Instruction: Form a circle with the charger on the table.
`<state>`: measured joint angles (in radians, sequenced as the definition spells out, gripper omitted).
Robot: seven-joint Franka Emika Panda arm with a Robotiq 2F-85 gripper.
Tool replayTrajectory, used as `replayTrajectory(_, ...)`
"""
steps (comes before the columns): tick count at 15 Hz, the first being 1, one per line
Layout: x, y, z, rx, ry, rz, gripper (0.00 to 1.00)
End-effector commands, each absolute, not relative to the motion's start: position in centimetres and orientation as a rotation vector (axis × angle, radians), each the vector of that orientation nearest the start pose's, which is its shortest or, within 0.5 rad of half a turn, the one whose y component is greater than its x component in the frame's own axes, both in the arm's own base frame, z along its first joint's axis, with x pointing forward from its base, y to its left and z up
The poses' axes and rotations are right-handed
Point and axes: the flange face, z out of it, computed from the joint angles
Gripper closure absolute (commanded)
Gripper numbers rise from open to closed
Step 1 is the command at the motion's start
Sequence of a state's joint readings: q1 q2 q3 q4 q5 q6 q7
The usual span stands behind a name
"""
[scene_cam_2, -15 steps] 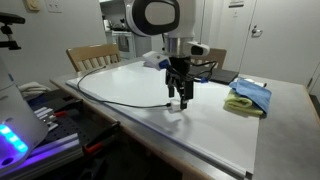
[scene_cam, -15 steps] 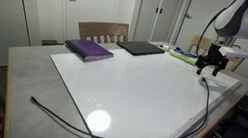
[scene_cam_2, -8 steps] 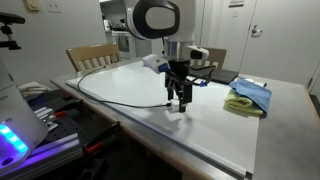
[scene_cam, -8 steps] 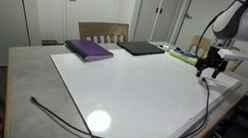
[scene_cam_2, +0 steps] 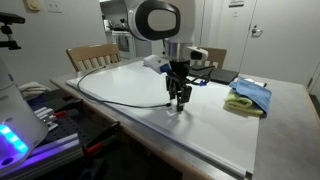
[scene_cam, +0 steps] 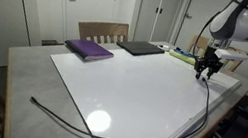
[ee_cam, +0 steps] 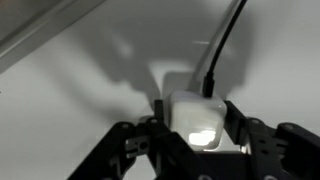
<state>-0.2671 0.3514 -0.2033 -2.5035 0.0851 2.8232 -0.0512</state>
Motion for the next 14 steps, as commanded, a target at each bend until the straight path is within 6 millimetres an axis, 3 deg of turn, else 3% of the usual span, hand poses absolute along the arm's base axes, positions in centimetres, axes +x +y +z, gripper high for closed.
replayTrajectory(1, 41.4, -21.8, 14.6, -3.075, 0.749, 0.045, 0.69)
replayTrajectory(2, 41.6, -21.5, 14.7, -3.078, 0.732, 0.043, 0.74)
replayTrajectory(5, 42.4, -20.7, 15.4, -3.117, 0.645, 0.025, 0.74)
replayTrajectory(10, 43.8, -19.7, 16.3, -3.202, 0.230, 0.177, 0.74)
replayTrajectory(14, 45.1, -18.2, 17.2, -3.172, -0.091, 0.220, 0.74)
